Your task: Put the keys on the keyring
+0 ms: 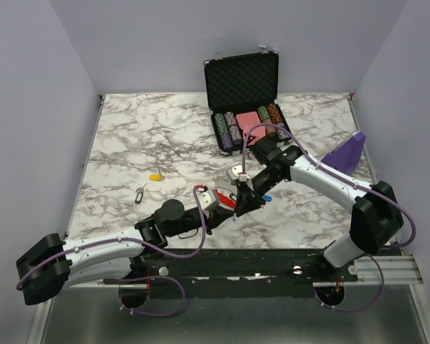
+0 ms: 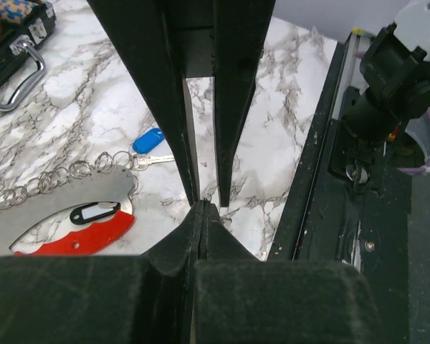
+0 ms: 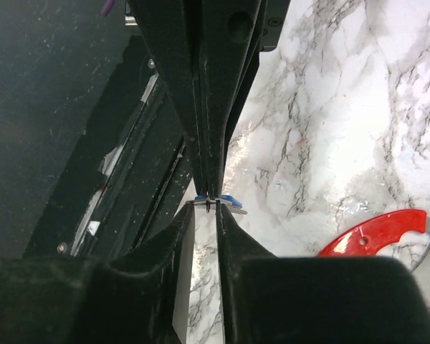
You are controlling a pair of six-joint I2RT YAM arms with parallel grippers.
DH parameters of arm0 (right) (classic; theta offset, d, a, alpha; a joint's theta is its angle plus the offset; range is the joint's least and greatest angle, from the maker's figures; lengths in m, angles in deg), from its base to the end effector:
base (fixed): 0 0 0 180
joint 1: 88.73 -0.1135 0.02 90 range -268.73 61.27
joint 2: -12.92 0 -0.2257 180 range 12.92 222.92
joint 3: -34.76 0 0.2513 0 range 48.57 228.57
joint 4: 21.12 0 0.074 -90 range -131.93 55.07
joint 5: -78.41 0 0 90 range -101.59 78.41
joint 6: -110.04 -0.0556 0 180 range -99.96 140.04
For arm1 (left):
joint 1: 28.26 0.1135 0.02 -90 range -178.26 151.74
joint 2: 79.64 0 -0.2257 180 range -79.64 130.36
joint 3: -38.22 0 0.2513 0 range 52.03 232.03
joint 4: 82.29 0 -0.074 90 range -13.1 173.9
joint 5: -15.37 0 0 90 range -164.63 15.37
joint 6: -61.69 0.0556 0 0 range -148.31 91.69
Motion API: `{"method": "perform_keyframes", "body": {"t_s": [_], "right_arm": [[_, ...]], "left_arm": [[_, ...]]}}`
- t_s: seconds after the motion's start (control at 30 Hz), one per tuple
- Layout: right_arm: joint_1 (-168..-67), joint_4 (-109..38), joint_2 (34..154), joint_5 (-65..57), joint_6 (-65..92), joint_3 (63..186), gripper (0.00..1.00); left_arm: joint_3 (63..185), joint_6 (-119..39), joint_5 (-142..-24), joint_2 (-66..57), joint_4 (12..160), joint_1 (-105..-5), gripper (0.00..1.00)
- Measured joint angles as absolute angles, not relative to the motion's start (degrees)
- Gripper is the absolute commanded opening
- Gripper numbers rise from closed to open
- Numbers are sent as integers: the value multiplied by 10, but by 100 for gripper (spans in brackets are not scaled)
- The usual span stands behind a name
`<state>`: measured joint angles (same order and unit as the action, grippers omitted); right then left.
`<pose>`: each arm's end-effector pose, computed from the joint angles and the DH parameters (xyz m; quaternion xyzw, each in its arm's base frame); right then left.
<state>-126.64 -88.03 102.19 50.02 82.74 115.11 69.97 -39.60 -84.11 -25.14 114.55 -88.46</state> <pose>0.1987 0.2168 0.2028 -0.6962 0.4958 0.4736 0.2126 0.1157 -0.2205 0.1868 0.3568 0.6508 -0.4397 0.5058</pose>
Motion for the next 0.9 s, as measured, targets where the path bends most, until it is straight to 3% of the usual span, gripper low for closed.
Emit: {"method": "perform_keyframes", "body": {"t_s": [0.1,0.17,0.33,0.57,0.9], "right_arm": [[-1266,-876,1022,511,812,1159,44],[-1266,-869,1022,521,798,1164,45],[-1265,-839,1022,548,751,1168,45],[-1262,-752,1022,599,659,1148,45],[-1249,-678,1008,635,580,1132,44]], "left_arm": [[662,-413,-828,-273,1190,-883,0],[631,-427,-818,-288,1225,-882,0],[557,-462,-788,-321,1341,-882,0],[552,-483,-767,-334,1484,-882,0],[552,-495,-766,-320,1531,-881,0]]}}
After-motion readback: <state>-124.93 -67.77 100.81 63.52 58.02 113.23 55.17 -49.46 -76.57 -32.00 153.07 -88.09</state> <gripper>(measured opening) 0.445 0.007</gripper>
